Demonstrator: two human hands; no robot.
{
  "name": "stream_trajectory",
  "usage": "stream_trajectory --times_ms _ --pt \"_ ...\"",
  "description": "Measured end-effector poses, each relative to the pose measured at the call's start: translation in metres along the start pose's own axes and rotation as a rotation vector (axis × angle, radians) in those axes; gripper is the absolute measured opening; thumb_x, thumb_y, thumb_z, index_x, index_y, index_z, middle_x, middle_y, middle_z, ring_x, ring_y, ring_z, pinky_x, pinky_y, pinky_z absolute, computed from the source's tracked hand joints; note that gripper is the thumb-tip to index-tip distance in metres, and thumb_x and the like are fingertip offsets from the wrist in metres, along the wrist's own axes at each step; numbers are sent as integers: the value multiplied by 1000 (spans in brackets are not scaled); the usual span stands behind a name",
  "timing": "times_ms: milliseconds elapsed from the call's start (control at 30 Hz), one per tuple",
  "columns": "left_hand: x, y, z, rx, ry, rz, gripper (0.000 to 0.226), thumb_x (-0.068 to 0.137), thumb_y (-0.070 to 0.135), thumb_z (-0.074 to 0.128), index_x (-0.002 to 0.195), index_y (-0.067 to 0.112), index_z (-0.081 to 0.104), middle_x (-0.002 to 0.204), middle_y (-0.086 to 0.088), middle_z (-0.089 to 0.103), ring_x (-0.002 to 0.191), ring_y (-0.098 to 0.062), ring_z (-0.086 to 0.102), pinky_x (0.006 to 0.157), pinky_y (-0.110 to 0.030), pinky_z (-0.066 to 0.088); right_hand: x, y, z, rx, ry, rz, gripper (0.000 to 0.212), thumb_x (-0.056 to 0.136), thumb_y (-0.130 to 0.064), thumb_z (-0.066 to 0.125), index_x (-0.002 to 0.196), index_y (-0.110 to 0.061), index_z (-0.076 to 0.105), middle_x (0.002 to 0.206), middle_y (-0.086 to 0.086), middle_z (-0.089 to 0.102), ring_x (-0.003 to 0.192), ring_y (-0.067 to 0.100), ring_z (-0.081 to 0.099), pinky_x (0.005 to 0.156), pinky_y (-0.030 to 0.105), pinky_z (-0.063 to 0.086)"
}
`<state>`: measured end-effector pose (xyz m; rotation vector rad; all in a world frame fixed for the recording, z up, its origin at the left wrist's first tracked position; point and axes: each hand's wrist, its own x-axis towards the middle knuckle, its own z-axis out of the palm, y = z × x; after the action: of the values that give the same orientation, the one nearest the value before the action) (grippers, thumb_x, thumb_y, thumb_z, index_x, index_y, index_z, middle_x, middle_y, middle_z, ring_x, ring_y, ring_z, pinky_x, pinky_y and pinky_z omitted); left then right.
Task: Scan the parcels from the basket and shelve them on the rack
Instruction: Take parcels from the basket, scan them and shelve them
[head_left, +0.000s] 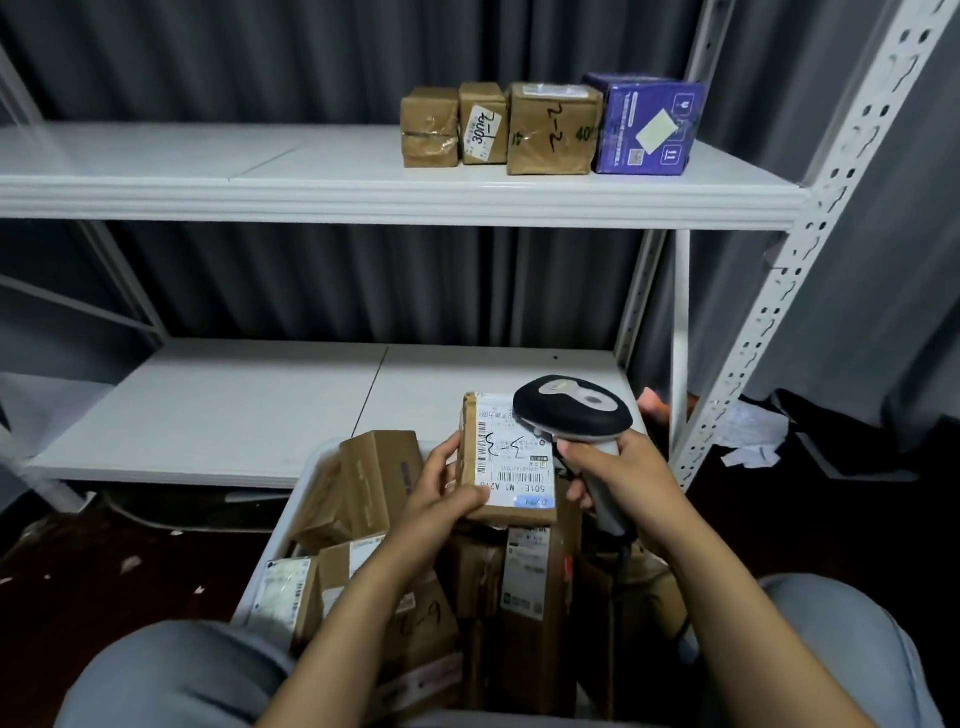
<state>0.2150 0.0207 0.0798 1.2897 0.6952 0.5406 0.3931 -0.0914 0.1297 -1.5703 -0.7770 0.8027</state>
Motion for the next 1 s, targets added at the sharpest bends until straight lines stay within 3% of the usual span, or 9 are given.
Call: stream_trajectory --times_ms 133,267,367,467,600,700,1000 --pt "1 0 -10 72 -74 -35 72 79 3 70 124 51 43 117 14 58 109 -17 62 94 -39 52 1 -3 -3 -68 -1 -1 23 88 -15 70 106 -2 63 63 1 69 53 19 62 48 26 50" --pt "2 0 -19 203 72 -42 64 61 33 79 114 59 55 126 3 60 106 -20 64 90 -44 56 -2 -4 -5 -183 -46 23 25 86 -16 71 108 -9 62 65 0 71 53 19 61 48 28 49" --pt "3 0 -32 271 119 -32 57 68 28 79 113 54 56 124 1 59 102 -18 65 86 -42 57 -4 -8 -11 -318 -119 3 16 86 -15 71 99 -9 64 48 -5 62 42 12 53 46 25 45" --pt "6 -2 -47 284 147 -39 61 57 34 79 112 52 59 125 0 61 105 -19 64 88 -43 56 -6 -13 -16 -363 -144 -6 15 85 -15 72 98 -13 64 45 -6 59 41 14 51 44 25 44" --pt "9 -4 -59 269 160 -28 49 79 8 74 118 35 62 122 -4 64 100 -15 66 73 -26 56 -7 -13 -24 -420 -155 -35 15 82 -20 75 94 -18 66 51 7 62 48 25 54 54 41 47" --pt "11 -6 -64 261 168 -24 46 81 5 71 116 33 64 121 -6 65 98 -19 67 69 -26 55 -6 -15 -28 -470 -186 -45 16 79 -27 75 90 -22 65 63 25 64 51 31 56 54 50 50" --pt "10 -5 -63 259 183 -13 44 83 5 69 115 34 62 117 -4 65 97 -17 67 68 -24 55 -12 -22 -36 -468 -171 -65 10 85 -22 72 82 -17 64 73 34 64 52 29 55 57 43 50"
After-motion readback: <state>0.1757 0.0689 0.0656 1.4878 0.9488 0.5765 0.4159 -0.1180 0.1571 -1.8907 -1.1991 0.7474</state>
